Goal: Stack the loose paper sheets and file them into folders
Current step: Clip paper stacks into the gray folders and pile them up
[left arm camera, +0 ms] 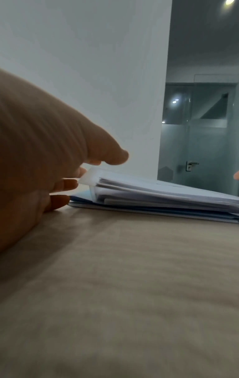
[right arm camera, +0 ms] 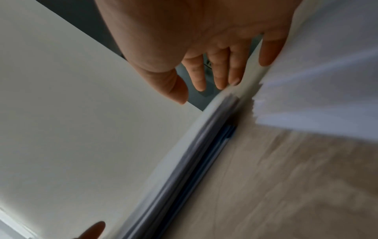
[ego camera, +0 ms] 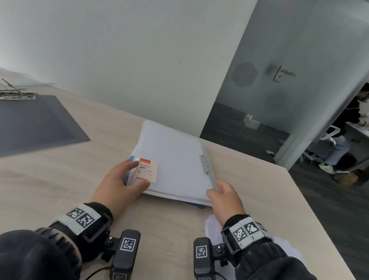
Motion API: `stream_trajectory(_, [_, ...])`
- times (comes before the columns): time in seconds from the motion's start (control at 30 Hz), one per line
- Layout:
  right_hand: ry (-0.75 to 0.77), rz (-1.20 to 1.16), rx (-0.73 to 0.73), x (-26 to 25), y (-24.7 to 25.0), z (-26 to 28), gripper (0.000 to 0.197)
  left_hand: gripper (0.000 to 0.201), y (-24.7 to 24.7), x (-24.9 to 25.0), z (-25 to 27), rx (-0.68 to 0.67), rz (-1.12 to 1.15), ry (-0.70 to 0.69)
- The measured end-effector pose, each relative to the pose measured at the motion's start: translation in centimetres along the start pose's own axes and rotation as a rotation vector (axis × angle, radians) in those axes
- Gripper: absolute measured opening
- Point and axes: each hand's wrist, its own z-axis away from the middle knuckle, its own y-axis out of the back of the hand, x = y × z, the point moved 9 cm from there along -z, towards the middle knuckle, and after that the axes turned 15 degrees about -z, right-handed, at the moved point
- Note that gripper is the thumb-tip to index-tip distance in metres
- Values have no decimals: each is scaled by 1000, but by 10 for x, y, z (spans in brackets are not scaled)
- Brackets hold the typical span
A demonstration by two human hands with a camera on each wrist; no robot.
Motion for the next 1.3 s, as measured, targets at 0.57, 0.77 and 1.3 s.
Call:
stream_trajectory(0.57, [-59,-208,235,88,174,165,15,20,-47,35,160,-232,-124,7])
stream_trajectory(0.77, [-118,-145,301,127,185,192,23,37,-89,71,198,-291,-448,-149])
stream_trajectory(1.3, [-138,70,352,144,193,213,33,55,-109,75,207,-349,-620,-238])
